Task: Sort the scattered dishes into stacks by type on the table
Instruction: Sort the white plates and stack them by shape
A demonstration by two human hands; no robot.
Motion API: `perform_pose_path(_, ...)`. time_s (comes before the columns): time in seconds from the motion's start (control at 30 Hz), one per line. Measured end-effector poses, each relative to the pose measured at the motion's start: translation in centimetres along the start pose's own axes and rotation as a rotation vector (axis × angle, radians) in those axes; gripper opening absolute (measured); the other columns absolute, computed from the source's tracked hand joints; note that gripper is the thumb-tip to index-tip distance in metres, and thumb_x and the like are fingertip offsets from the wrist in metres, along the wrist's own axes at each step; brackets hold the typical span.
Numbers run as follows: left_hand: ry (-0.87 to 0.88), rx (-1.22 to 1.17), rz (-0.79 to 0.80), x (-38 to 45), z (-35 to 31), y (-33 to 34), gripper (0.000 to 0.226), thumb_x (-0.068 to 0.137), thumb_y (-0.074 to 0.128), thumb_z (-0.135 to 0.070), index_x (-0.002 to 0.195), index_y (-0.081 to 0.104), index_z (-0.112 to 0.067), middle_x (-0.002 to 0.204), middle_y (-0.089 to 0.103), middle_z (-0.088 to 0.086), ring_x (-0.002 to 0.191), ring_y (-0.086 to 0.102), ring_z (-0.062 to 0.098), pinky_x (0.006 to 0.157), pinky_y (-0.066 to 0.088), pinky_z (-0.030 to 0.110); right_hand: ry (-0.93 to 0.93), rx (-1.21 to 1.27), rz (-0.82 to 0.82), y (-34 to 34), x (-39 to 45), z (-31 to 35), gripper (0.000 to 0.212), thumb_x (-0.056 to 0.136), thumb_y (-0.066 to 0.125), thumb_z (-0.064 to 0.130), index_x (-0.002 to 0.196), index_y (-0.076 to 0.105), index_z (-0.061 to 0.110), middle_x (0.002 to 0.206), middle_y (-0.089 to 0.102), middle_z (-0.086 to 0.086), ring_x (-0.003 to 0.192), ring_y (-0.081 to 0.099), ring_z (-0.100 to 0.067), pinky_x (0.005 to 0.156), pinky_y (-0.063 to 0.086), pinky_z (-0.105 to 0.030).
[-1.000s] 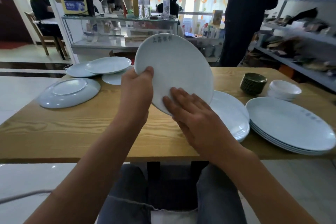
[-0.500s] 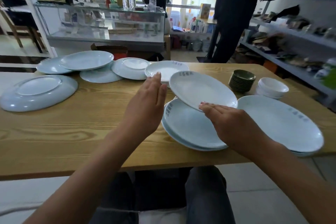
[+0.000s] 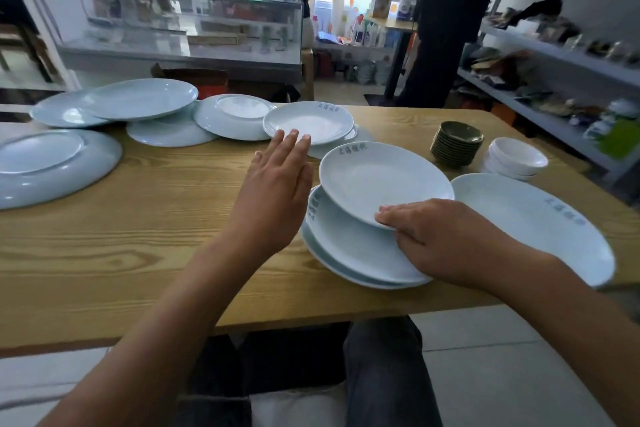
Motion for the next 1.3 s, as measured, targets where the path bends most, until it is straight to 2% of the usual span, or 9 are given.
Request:
perform_pose_path(0.17, 0.117, 0.167, -0.022, -0.5, 0.5, -0.5, 0.049, 0.101, 0.035, -0.03, 0.15, 0.029, -0.022, 0.158, 0.022, -0.001, 0.147, 0.006, 0.013, 0.12, 0.007, 0.046, 0.072, 0.056, 0.09, 0.0, 0.8, 0.9, 0.038, 0.094, 0.045, 0.024, 0.129, 0.061, 0.026, 0.129, 0.063, 0.006, 0.119, 0.053, -0.014, 0.099, 0.042, -0.027)
perform_pose_path(0.33, 0.1, 0.229, 0.003, -1.1, 2.2, -1.1, 0.054, 0.099, 0.036, -0.03, 0.151, 0.021, -0.024, 0.159, 0.016, -0.003, 0.147, 0.001, 0.011, 0.12, 0.006, 0.048, 0.037, 0.016, 0.009, -0.2, 3.5, 3.3, 0.036, 0.094, 0.04, 0.023, 0.124, 0.061, 0.02, 0.122, 0.065, -0.002, 0.11, 0.058, -0.02, 0.094, 0.047, -0.04)
perform_pose_path(0.5, 0.034, 0.274, -0.006, -2.4, 5.7, -2.9, 0.059, 0.097, 0.042, -0.027, 0.152, 0.02, -0.022, 0.159, 0.015, -0.001, 0.147, 0.001, 0.011, 0.12, 0.004, 0.046, -0.113, -0.02, -0.067, 0.3, 7.3, 9.1, 0.029, 0.093, 0.04, 0.024, 0.114, 0.06, 0.016, 0.111, 0.065, -0.002, 0.101, 0.061, -0.02, 0.086, 0.051, -0.039)
perform_pose_path(0.6, -0.025, 0.34, -0.023, -3.8, 8.9, -4.5, 0.061, 0.096, 0.045, -0.026, 0.151, 0.021, -0.021, 0.159, 0.017, 0.001, 0.148, 0.005, 0.014, 0.12, 0.007, 0.046, -0.153, 0.039, -0.07, 0.9, 10.0, 13.1, 0.029, 0.091, 0.042, 0.022, 0.113, 0.06, 0.014, 0.109, 0.064, -0.003, 0.101, 0.059, -0.023, 0.084, 0.05, -0.038)
perform_pose_path(0.77, -0.081, 0.39, -0.108, -6.5, 14.6, -7.6, 0.057, 0.09, 0.055, -0.015, 0.145, 0.039, -0.015, 0.151, 0.038, 0.006, 0.144, 0.024, 0.02, 0.117, 0.017, 0.053, -0.139, 0.13, 0.024, 3.5, 13.9, 18.3, 0.006, 0.091, 0.044, 0.023, 0.086, 0.045, 0.021, 0.085, 0.051, 0.002, 0.08, 0.051, -0.02, 0.064, 0.035, -0.032)
perform_pose_path(0.9, -0.14, 0.397, -0.171, -7.7, 18.2, -9.1, 0.052, 0.087, 0.053, -0.013, 0.138, 0.047, -0.011, 0.145, 0.046, 0.009, 0.139, 0.034, 0.025, 0.115, 0.019, 0.055, -0.119, 0.263, 0.058, 6.2, 16.5, 21.0, 0.01, 0.09, 0.047, 0.021, 0.098, 0.052, 0.018, 0.098, 0.057, -0.003, 0.094, 0.055, -0.025, 0.073, 0.041, -0.034)
perform_pose_path(1.07, -0.207, 0.417, -0.283, -7.7, 21.5, -10.2, 0.049, 0.085, 0.052, -0.017, 0.135, 0.049, -0.013, 0.143, 0.048, 0.008, 0.138, 0.036, 0.026, 0.113, 0.021, 0.057, -0.03, 0.317, 0.089, 9.5, 19.7, 22.7, 0.047, 0.091, 0.048, 0.027, 0.136, 0.043, 0.014, 0.137, 0.049, -0.008, 0.122, 0.049, -0.028, 0.1, 0.043, -0.042)
perform_pose_path(1.2, -0.286, 0.476, -0.264, -6.0, 24.5, -10.8, 0.051, 0.086, 0.058, -0.019, 0.135, 0.047, -0.016, 0.147, 0.042, 0.007, 0.14, 0.031, 0.025, 0.114, 0.019, 0.057, -0.036, 0.272, 0.062, 11.4, 21.8, 23.3, 0.05, 0.096, 0.041, 0.029, 0.143, 0.037, 0.012, 0.144, 0.044, -0.009, 0.131, 0.04, -0.025, 0.109, 0.03, -0.037)
perform_pose_path(1.3, -0.432, 0.515, -0.21, -4.7, 27.5, -11.7, 0.062, 0.088, 0.056, -0.033, 0.145, 0.035, -0.021, 0.155, 0.028, 0.007, 0.145, 0.017, 0.025, 0.116, 0.01, 0.056, -0.028, 0.279, 0.013, 11.9, 23.0, 23.4, 0.047, 0.097, 0.037, 0.03, 0.14, 0.04, 0.012, 0.143, 0.046, -0.007, 0.132, 0.04, -0.023, 0.11, 0.028, -0.036)
Point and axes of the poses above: each hand's wrist, its own x-axis towards the middle knuckle, its own y-axis out of the palm, z = x × y, the point moved 4 cm from there along x, towards the middle knuckle
